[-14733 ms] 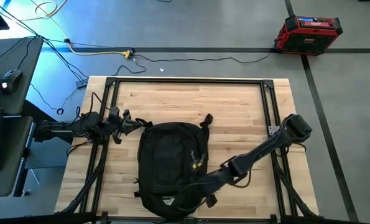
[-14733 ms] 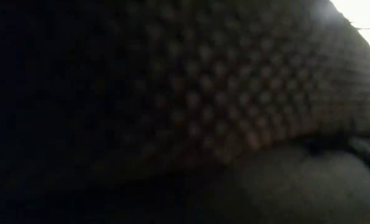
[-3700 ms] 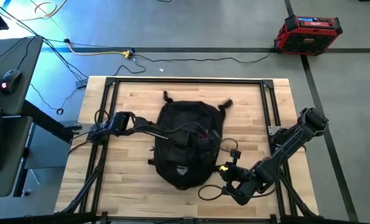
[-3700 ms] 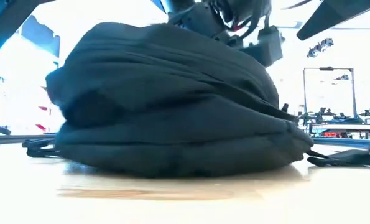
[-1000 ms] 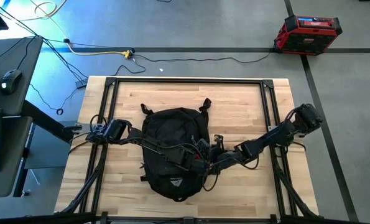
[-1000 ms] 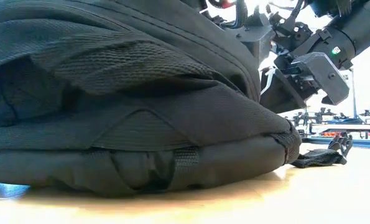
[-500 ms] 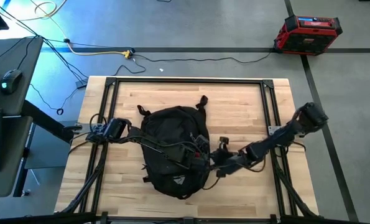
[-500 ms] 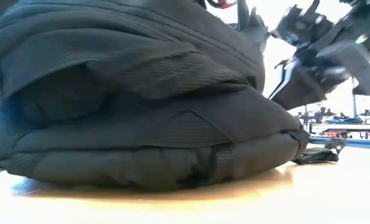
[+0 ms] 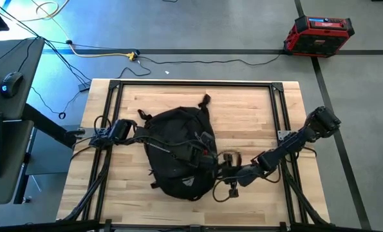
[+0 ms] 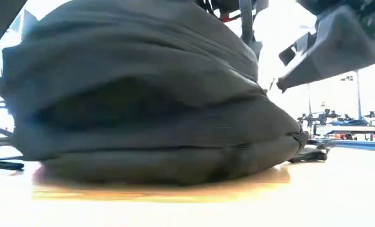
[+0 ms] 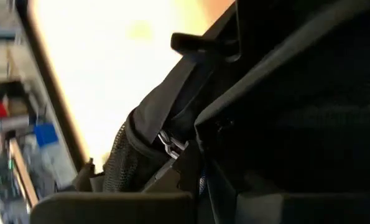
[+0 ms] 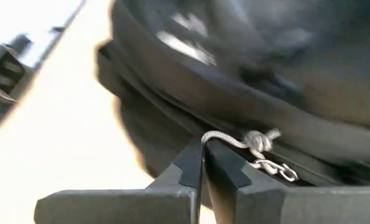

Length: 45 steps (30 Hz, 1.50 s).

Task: Unpack backpack
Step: Open the backpack

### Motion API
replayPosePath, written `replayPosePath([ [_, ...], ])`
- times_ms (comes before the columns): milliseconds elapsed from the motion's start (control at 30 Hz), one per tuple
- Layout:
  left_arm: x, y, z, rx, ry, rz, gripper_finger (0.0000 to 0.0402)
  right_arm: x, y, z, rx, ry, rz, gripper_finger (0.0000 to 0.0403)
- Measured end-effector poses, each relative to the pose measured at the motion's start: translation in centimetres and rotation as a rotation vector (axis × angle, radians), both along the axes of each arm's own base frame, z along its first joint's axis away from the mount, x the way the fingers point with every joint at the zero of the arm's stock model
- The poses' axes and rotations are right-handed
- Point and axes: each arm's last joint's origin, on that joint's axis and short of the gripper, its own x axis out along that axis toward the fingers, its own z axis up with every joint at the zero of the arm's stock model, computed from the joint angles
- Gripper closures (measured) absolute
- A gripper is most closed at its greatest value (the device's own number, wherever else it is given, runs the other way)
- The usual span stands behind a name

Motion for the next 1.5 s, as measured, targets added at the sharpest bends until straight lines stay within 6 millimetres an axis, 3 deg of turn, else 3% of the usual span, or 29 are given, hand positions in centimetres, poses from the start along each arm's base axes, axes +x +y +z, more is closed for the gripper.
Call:
replayPosePath([
  [400, -1.1, 7.7, -0.2, 0.057, -0.093, 0.47, 0.0401, 0.5, 1.0, 1.5, 0.053, -0.15, 0.099, 0.0403],
  [567, -2.0, 10.8, -0.3, 0.039, -0.105, 0.635, 0.0401, 1.0, 1.3, 2.4, -0.02, -0.206, 0.083, 0.0403],
  [867, -3.0, 12.1, -0.3, 0.068, -0.144, 0.785, 0.0389, 0.8, 0.8, 2.0, -0.146, -0.178, -0.081, 0.0403],
  [1000, -3.7, 11.3, 0.0, 0.145, -0.073, 0.756, 0.0359, 0.5, 0.4, 1.5, -0.174, -0.136, -0.146, 0.0403],
  [1133, -4.6, 9.0, 1.3, 0.23, -0.06, 0.703, 0.0316, 0.4, 0.3, 1.3, -0.182, -0.116, -0.174, 0.0403],
  [1300, -5.7, 5.8, 4.9, 0.215, -0.154, 0.634, 0.0261, 0.4, 0.2, 1.2, -0.181, -0.113, -0.184, 0.0403],
  [1500, -8.3, 0.4, 10.8, 0.01, -0.302, 0.526, 0.0222, 0.4, 0.2, 1.2, -0.178, -0.106, -0.18, 0.0403],
])
